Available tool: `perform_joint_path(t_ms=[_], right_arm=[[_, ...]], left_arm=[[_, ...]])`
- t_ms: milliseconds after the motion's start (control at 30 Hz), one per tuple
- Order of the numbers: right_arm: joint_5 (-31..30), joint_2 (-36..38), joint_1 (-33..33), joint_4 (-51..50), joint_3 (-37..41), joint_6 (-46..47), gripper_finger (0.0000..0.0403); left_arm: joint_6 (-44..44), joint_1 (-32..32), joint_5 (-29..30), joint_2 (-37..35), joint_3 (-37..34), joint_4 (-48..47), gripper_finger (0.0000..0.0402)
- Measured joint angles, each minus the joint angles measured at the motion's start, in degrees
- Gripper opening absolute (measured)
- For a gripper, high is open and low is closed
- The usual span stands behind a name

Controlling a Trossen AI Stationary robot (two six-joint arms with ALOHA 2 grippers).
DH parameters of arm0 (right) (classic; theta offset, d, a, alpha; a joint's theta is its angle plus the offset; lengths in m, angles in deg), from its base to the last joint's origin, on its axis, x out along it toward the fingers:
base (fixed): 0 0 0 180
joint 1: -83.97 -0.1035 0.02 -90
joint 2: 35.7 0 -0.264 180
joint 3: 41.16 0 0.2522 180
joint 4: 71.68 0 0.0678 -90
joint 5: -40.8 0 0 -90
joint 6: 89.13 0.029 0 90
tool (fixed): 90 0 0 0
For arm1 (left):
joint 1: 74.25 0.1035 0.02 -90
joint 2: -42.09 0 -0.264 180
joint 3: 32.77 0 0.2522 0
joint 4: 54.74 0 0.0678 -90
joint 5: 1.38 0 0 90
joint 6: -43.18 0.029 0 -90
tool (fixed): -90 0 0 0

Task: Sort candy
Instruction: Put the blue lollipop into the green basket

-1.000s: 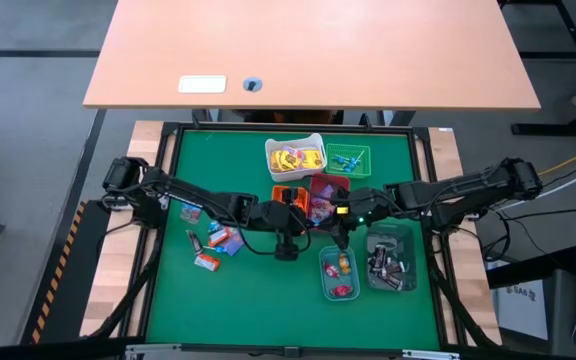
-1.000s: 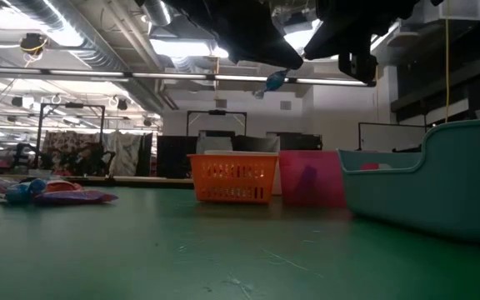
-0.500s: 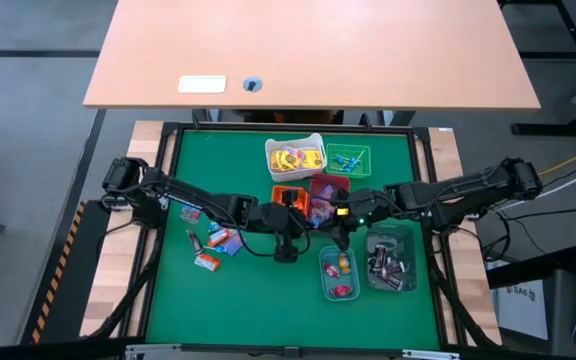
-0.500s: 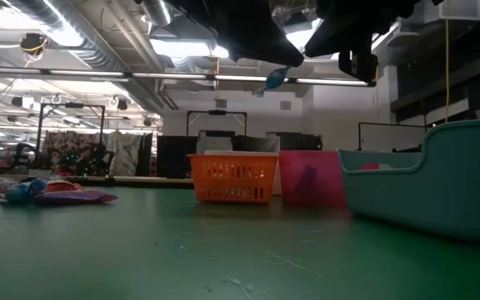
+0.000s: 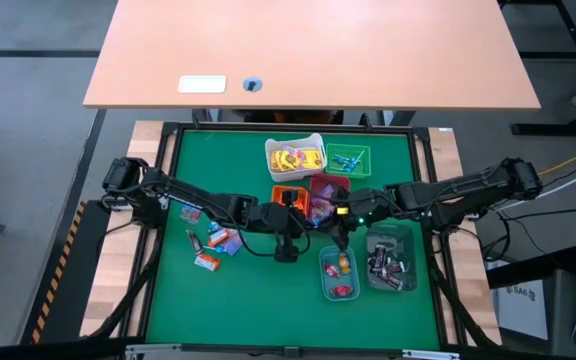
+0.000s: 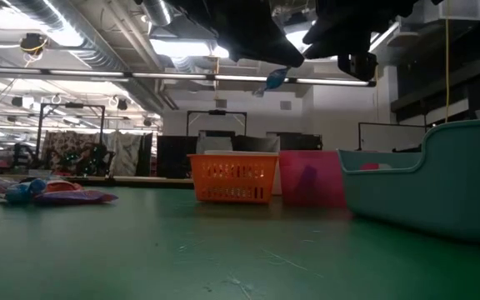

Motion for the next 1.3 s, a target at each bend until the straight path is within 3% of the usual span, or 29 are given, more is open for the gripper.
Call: perform_joint_path(t_ms=[300,467,767,1300], right_arm=[[-1.3,0.0,0.0,-0.2,0.0,1.1,0.0119],[-1.3,0.0,0.0,-0.4,0.0,1.1,0.0095],[-1.3,0.0,0.0,-0.5,0.0,1.0,0.0007],[-1.4,0.0,0.0,-0.5,0.0,0.7,0.0004]], left_arm=[[0.0,0.0,0.0,0.0,0.0,0.0,0.0],[-0.1,0.0,0.0,0.0,0.0,0.0,0.0],[-0.1,0.0,0.0,0.0,0.0,-0.1,0.0],[-0.1,0.0,0.0,0.0,0.0,0.0,0.0005]])
